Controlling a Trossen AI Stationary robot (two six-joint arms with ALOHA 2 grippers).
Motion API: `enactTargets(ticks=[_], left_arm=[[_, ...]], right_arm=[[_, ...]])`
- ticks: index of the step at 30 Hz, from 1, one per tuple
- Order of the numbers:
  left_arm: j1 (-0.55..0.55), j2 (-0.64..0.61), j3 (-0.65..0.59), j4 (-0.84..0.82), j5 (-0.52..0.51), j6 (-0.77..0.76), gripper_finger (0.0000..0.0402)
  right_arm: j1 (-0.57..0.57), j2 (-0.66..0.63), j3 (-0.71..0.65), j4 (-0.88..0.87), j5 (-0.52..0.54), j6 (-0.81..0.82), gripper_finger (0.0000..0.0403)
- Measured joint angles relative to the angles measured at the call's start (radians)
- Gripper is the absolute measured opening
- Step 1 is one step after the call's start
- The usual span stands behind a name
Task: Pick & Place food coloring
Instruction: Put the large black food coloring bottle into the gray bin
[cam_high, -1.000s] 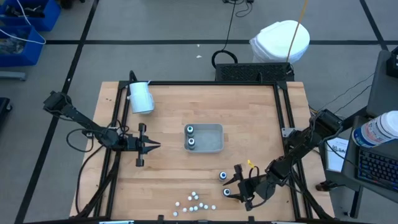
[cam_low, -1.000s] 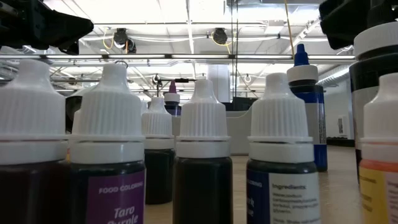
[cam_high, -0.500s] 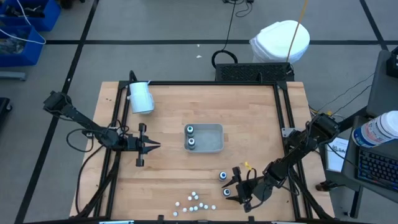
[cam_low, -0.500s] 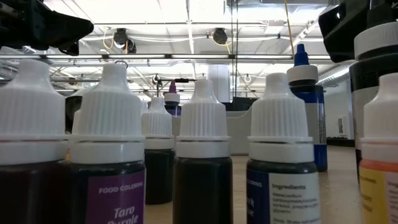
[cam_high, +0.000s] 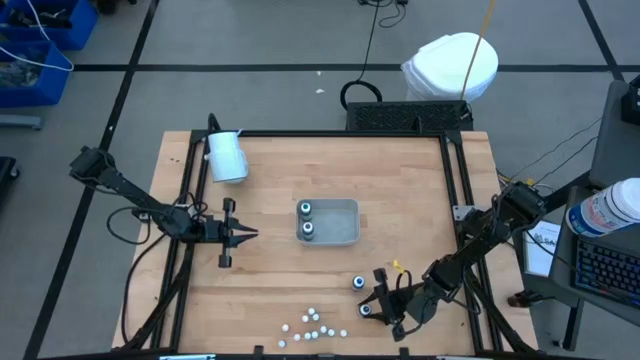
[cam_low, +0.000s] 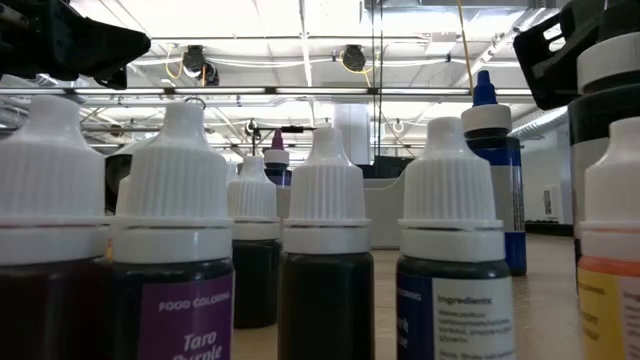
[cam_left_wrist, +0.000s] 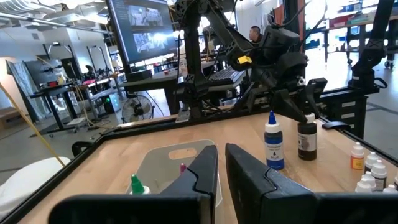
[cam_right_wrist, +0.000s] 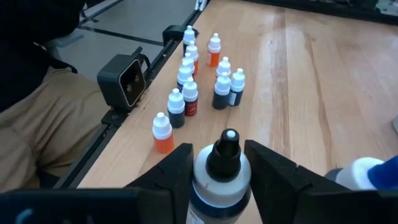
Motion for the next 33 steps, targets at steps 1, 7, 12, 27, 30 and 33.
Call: enactTargets(ticks=[1,7,12,27,30,33], left_arm=[[0.000,0.000,0.000,0.000,0.000,0.000,0.0042],[0.000,0.000,0.000,0.000,0.000,0.000,0.0042],[0.000,0.000,0.000,0.000,0.000,0.000,0.0042],[0.000,0.000,0.000,-0.001,0.000,0.007,0.0042],[0.000,0.000,0.000,-0.002,0.000,0.007,0.0042],[0.000,0.000,0.000,-0.001,0.000,0.008,0.0042]], right_arm=[[-0.001,0.000,0.001,-0.007,0.000,0.013,0.0127],[-0.001,-0.001,0.001,-0.013,0.004,0.018,0.0123],[-0.004,-0.001,0.001,-0.005,0.003,0.012,0.0118],[-0.037,-0.128,0.108,0.052,-0.123,-0.230,0.0115],[-0.065,-0.184,0.143,0.047,-0.046,-0.283,0.0119],[-0.116,-0.232,0.162,0.041,0.013,-0.321,0.0119]])
